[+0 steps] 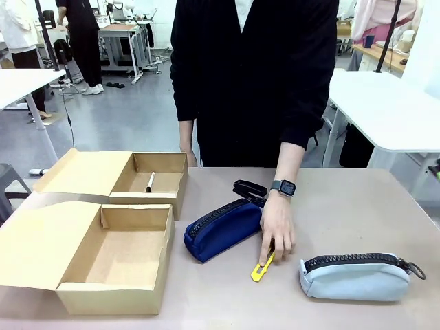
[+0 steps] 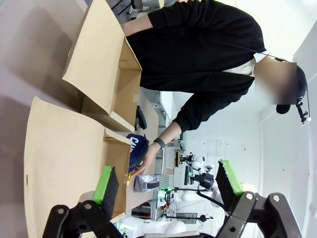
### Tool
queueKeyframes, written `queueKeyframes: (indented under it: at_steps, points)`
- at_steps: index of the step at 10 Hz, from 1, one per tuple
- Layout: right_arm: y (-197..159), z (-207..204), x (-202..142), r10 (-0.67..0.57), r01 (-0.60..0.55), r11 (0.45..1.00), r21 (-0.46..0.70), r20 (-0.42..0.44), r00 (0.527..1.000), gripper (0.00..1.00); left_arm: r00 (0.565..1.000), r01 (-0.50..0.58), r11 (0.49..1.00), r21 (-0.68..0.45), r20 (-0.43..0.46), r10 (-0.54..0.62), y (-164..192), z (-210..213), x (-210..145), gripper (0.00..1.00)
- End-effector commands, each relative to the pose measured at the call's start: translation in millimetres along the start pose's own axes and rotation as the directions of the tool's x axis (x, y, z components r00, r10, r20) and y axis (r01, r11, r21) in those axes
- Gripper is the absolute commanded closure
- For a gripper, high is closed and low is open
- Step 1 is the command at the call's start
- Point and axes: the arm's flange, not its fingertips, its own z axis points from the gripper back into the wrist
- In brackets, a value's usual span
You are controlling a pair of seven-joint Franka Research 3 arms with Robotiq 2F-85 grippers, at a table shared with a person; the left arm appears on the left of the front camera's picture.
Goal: Place items inside the box.
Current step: Pick up a Pencil pouch or Stapler and place it inside the Mailer Box closest to the robot.
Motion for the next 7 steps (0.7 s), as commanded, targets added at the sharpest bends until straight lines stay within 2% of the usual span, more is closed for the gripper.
queueKeyframes:
  at_steps: [1,2,3,4,5,7]
  points:
    - [5.1,-3.2,-19.5,0.140,-0.134,0.979,0.153,-0.030,0.990,0.78,1.000,0.021,1.000,-0.016,-0.003,-0.021,0.8,-0.2,-0.8,0.00]
    - [3.8,-1.3,-15.0,0.026,-0.034,0.987,0.154,0.059,0.998,0.78,1.000,0.021,1.000,-0.016,-0.003,-0.021,0.8,-0.2,-0.8,0.00]
    - [2.6,12.6,-12.7,0.065,-0.064,0.996,0.068,-0.009,0.998,0.78,1.000,0.021,1.000,-0.016,-0.003,-0.021,0.8,-0.2,-0.8,0.00]
    - [5.5,16.9,-14.4,0.067,-0.067,0.992,0.105,0.008,0.998,0.64,1.000,0.021,1.000,-0.016,-0.003,-0.021,0.8,-0.2,-0.8,0.00]
    - [9.1,13.3,-13.7,0.064,-0.066,0.993,0.101,0.029,0.998,0.64,1.000,0.021,1.000,-0.016,-0.003,-0.021,0.8,-0.2,-0.8,0.00]
    - [51.9,-6.4,-22.3,0.189,-0.184,0.976,0.119,-0.031,0.981,0.64,1.000,0.021,1.000,-0.016,-0.003,-0.021,0.8,-0.2,-0.8,0.00]
